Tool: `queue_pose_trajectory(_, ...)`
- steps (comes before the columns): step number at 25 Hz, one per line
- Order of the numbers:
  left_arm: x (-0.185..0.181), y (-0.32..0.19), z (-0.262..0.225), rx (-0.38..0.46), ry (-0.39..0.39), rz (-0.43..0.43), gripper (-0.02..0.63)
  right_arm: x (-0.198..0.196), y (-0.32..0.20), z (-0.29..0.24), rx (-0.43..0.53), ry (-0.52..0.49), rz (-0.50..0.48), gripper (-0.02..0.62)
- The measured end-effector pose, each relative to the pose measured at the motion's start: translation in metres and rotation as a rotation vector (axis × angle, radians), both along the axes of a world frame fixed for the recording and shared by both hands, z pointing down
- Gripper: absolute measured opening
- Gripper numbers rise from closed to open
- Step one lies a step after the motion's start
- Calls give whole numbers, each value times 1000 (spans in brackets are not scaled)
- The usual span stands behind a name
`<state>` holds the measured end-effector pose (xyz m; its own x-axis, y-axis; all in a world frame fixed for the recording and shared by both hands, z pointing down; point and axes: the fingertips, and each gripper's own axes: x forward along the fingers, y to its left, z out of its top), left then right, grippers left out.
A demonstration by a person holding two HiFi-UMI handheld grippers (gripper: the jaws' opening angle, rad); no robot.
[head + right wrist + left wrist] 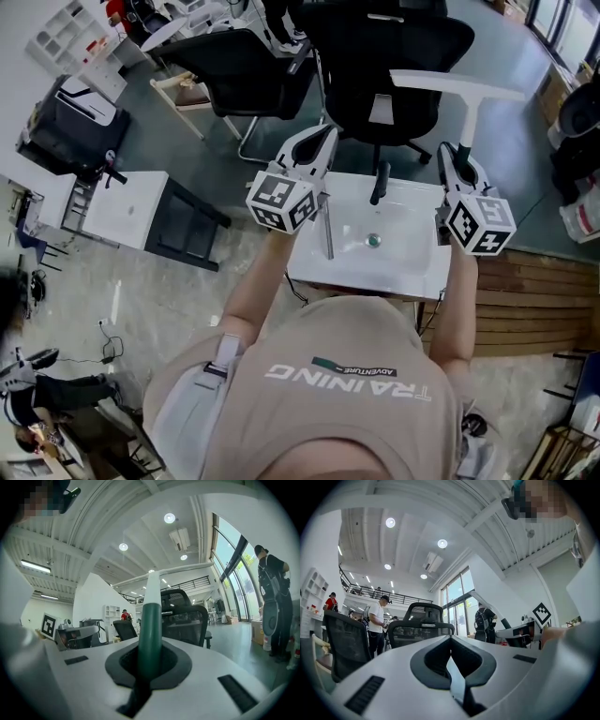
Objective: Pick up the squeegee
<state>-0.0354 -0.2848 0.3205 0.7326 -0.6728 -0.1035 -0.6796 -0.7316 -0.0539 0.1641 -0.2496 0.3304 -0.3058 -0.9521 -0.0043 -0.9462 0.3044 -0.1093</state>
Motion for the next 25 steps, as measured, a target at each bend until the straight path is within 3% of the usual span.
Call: queue_pose_trajectory(25, 4, -6, 2, -2, -1, 22, 12, 0, -3, 7, -13, 4, 12, 29)
